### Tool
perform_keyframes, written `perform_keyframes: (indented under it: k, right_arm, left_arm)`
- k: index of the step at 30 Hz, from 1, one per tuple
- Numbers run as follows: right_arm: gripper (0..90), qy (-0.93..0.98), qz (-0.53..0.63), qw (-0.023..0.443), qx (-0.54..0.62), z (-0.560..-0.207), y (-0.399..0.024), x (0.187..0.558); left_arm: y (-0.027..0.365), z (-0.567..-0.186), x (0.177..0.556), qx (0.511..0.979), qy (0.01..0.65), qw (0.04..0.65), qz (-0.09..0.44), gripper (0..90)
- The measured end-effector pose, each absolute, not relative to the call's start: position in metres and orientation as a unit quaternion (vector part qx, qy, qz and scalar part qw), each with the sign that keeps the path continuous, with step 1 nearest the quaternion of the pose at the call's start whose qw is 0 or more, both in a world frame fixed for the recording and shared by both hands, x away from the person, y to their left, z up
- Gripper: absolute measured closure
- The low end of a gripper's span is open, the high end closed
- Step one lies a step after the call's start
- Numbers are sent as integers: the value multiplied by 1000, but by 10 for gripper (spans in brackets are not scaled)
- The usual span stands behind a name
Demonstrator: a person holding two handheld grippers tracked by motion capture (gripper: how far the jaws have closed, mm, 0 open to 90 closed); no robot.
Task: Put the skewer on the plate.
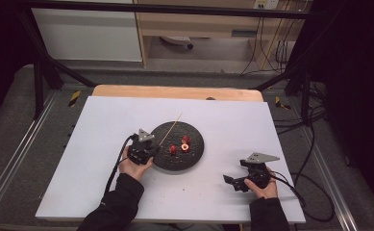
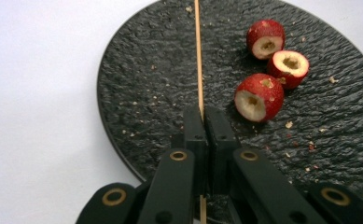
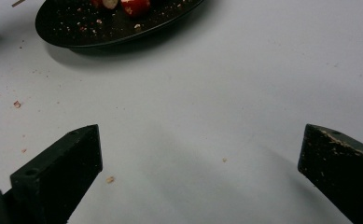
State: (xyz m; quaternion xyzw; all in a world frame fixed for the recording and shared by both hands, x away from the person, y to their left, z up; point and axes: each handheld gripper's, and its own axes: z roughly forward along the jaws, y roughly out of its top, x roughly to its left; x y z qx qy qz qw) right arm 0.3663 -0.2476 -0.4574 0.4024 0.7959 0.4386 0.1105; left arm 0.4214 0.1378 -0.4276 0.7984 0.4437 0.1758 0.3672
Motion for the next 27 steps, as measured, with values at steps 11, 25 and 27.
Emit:
perform_keyframes:
  k: [11, 25, 27]
  right_arm:
    - [6, 796, 439, 111, 402, -458, -247, 366]
    - [6, 795, 440, 110, 403, -457, -247, 366]
    - [6, 795, 440, 110, 403, -458, -247, 366]
  left_arm:
    - [124, -435, 423, 807, 444, 345, 181, 882]
    - [127, -431, 421, 805, 436, 356, 190, 794]
    - [131, -428, 419, 807, 431, 360, 185, 748]
